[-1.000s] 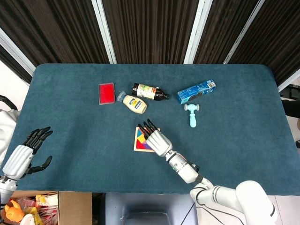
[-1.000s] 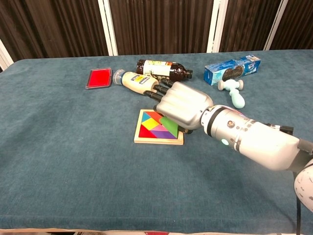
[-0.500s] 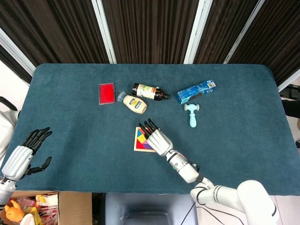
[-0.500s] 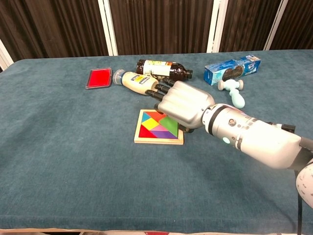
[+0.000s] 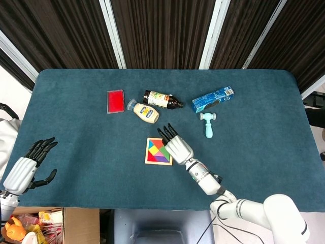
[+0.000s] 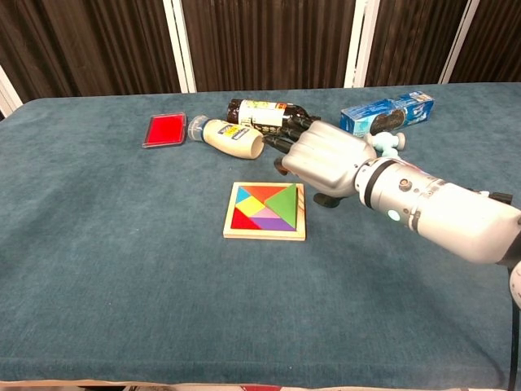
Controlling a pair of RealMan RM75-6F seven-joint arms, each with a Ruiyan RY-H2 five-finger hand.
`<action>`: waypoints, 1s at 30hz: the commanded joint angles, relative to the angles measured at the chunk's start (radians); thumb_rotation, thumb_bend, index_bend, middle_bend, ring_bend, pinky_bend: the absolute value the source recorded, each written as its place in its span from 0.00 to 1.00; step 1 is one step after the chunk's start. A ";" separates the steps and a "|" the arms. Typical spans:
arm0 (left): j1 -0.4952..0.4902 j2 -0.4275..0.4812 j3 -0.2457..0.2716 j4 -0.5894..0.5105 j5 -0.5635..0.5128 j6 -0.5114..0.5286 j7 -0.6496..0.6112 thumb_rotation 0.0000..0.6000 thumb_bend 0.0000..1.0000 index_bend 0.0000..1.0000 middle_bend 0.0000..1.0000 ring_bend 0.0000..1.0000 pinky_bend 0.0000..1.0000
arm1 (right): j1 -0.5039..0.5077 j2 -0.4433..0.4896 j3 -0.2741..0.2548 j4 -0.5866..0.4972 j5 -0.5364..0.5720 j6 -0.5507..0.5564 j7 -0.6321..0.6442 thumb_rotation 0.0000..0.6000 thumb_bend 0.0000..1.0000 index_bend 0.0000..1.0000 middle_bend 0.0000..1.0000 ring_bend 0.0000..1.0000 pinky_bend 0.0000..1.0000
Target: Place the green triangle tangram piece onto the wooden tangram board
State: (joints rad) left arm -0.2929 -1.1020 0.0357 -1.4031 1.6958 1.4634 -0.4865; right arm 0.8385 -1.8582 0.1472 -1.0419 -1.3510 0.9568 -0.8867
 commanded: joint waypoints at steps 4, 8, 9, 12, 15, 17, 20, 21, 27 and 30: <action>0.000 -0.002 0.000 0.003 -0.003 -0.002 0.003 1.00 0.46 0.00 0.00 0.00 0.00 | 0.007 -0.008 0.000 0.007 0.028 -0.030 -0.015 1.00 0.44 0.40 0.00 0.00 0.00; 0.000 -0.002 -0.002 0.000 -0.007 -0.005 0.006 1.00 0.46 0.00 0.00 0.00 0.00 | 0.011 -0.015 -0.005 0.012 0.032 -0.039 -0.016 1.00 0.44 0.40 0.00 0.00 0.00; 0.000 -0.001 -0.003 -0.001 -0.008 -0.005 0.007 1.00 0.46 0.00 0.00 0.00 0.00 | 0.012 -0.015 -0.008 0.012 0.033 -0.040 -0.018 1.00 0.44 0.40 0.00 0.00 0.00; -0.001 -0.001 -0.004 -0.002 -0.010 -0.006 0.008 1.00 0.46 0.00 0.00 0.00 0.00 | 0.011 -0.011 -0.013 0.006 0.034 -0.040 -0.018 1.00 0.44 0.40 0.00 0.00 0.00; -0.002 -0.001 -0.004 -0.002 -0.010 -0.010 0.008 1.00 0.46 0.00 0.00 0.00 0.00 | 0.008 -0.004 -0.020 -0.003 0.033 -0.038 -0.021 1.00 0.44 0.40 0.00 0.00 0.00; -0.003 -0.001 -0.004 -0.003 -0.009 -0.010 0.008 1.00 0.46 0.00 0.00 0.00 0.00 | 0.005 0.003 -0.026 -0.013 0.032 -0.036 -0.020 1.00 0.44 0.40 0.00 0.00 0.00; -0.003 -0.002 -0.004 -0.004 -0.009 -0.011 0.010 1.00 0.46 0.00 0.00 0.00 0.00 | 0.001 0.012 -0.033 -0.026 0.032 -0.036 -0.021 1.00 0.44 0.41 0.00 0.00 0.00; -0.003 -0.002 -0.004 -0.005 -0.009 -0.011 0.010 1.00 0.46 0.00 0.00 0.00 0.00 | 0.000 0.014 -0.035 -0.028 0.033 -0.038 -0.024 1.00 0.44 0.41 0.00 0.00 0.00; -0.004 -0.002 -0.006 -0.007 -0.010 -0.010 0.012 1.00 0.46 0.00 0.00 0.00 0.00 | -0.002 0.022 -0.039 -0.048 0.035 -0.032 -0.025 1.00 0.44 0.40 0.00 0.00 0.00; -0.004 0.001 -0.004 -0.012 -0.008 -0.010 0.012 1.00 0.46 0.00 0.00 0.00 0.00 | -0.006 0.025 -0.039 -0.054 0.029 -0.014 -0.025 1.00 0.44 0.39 0.00 0.00 0.00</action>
State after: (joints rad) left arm -0.2966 -1.1018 0.0306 -1.4140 1.6863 1.4532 -0.4735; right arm 0.8346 -1.8348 0.1078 -1.0934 -1.3189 0.9346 -0.9121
